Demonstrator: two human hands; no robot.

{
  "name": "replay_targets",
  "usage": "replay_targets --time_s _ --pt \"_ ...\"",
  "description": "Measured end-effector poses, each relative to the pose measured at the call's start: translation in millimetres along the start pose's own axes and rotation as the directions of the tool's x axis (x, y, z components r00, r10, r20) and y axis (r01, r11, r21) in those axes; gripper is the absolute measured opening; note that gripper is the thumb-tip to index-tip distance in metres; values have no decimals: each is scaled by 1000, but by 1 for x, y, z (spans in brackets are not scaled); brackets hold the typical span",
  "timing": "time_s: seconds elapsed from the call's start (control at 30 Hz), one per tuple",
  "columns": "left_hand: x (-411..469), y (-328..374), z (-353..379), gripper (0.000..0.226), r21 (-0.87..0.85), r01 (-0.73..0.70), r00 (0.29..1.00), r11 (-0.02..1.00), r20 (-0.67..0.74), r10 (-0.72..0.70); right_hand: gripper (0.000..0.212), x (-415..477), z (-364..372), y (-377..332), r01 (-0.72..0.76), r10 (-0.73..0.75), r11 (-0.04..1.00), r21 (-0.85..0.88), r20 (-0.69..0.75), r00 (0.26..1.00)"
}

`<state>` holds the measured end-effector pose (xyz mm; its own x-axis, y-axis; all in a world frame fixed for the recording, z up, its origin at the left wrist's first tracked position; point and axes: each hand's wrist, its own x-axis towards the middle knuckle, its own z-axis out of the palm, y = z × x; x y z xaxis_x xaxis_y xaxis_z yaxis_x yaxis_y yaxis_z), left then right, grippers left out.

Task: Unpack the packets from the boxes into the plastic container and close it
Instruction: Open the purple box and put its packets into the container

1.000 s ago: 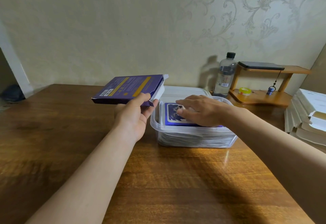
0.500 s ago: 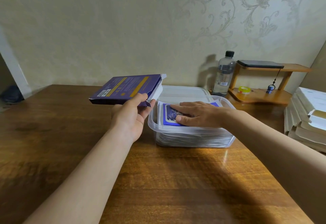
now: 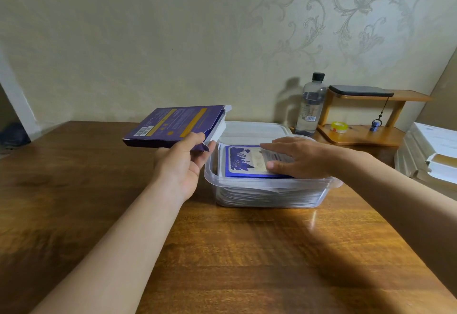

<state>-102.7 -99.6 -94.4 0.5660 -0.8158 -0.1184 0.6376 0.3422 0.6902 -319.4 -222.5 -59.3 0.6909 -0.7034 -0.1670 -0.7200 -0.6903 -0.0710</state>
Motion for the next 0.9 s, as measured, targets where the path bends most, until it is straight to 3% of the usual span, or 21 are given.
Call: replay_targets --time_s 0.2,0.53,0.9 --pt "1 0 -1 52 6 -15 1000 1000 -21 16 87 8 4 6 31 -21 994 -101 96 995" --pt "2 0 -1 56 5 -11 999 1000 -31 11 83 10 5 6 23 -7 992 -126 129 992" --pt "-2 1 0 33 16 -22 1000 1000 4 22 82 3 -2 -1 -23 26 998 -55 62 998"
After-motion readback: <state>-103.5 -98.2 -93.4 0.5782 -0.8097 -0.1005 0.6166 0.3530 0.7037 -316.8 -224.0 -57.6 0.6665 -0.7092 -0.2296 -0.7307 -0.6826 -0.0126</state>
